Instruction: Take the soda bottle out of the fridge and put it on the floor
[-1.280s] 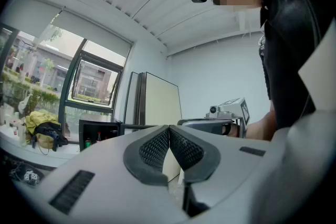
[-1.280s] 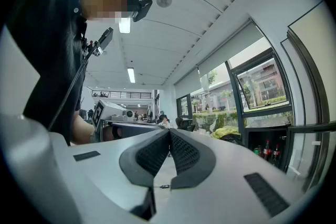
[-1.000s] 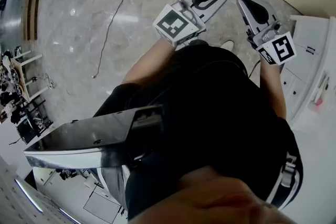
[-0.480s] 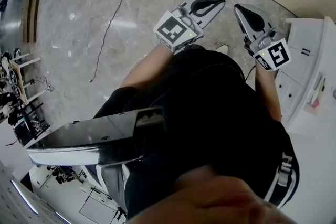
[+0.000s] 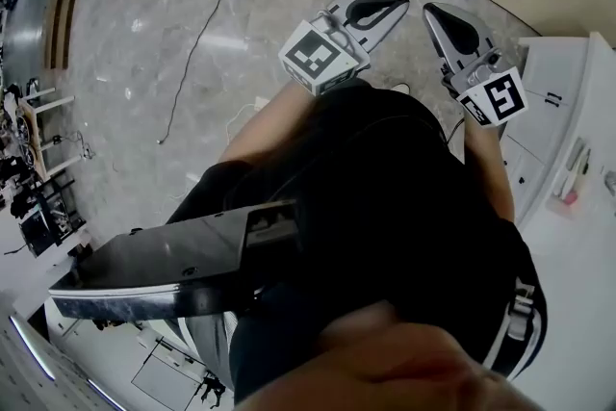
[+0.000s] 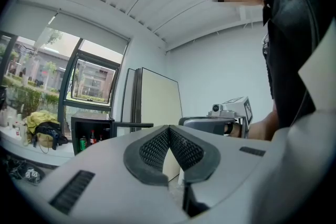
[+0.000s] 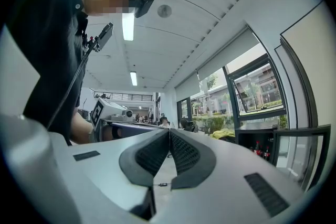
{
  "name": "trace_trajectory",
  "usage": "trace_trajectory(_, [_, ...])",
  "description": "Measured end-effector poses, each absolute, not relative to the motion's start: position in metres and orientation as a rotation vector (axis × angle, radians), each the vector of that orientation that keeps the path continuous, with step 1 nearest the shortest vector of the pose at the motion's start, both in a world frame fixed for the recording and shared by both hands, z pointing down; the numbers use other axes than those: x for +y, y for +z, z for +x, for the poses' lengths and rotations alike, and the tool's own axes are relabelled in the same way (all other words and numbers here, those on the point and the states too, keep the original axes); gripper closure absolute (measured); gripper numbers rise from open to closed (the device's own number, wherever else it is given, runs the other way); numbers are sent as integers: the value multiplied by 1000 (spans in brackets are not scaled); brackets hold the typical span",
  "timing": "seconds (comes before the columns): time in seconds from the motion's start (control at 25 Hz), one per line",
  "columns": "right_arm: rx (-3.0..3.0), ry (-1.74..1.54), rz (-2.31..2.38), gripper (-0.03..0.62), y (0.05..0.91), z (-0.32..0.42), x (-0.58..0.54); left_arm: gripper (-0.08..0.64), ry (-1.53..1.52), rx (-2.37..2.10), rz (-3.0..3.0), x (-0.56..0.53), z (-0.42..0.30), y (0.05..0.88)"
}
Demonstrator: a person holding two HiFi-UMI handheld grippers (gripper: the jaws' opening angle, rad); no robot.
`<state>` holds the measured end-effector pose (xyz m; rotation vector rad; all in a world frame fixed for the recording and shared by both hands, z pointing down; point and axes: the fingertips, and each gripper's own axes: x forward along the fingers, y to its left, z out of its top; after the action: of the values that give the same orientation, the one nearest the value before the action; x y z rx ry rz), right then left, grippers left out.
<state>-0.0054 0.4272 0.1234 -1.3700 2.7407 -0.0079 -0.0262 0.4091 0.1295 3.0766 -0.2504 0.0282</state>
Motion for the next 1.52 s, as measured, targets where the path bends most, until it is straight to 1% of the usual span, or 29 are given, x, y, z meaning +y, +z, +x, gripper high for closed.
trace_trajectory(0.24, [2754,-6,-1355,578,124,16,423,555,29,-293,3075,410,-9,128])
trace_trajectory(0.44, [2745,-17,-1339,578,126,17,404,555,32,-311,3072,391,-7,130])
trace_trajectory(0.68, [2771,-24,-1356,578,128,6,357,555,4,-288,3073,340,-14,131])
trace_trajectory(1.04, [2771,-46,-1456,578,131,5,252,555,-48,-183,3062,237,-13,128])
trace_trajectory(1.24, [2761,-72,-1503,578,138,-2,204,555,-31,-150,3049,183,-21,136])
trace_trajectory(1.52, [2732,-121,-1565,578,149,-3,163,555,5,-136,3038,140,-29,150])
